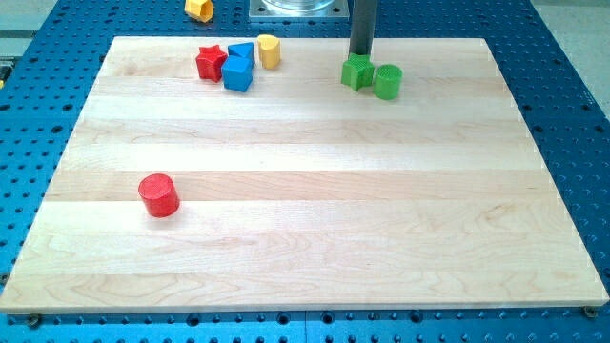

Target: Place the green star above the green circle

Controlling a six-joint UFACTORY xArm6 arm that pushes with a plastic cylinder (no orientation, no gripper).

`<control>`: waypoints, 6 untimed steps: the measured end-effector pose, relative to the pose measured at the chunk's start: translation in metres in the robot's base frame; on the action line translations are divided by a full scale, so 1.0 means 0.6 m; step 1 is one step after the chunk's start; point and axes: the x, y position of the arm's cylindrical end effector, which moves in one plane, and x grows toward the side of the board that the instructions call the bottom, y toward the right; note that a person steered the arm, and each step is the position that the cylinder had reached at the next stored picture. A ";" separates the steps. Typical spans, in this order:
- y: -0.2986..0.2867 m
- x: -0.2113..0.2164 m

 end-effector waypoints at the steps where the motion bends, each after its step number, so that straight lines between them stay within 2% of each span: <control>1: -0.106 -0.025; 3: -0.049 0.102; 4: 0.039 0.086; 5: -0.036 0.090; 6: -0.019 0.151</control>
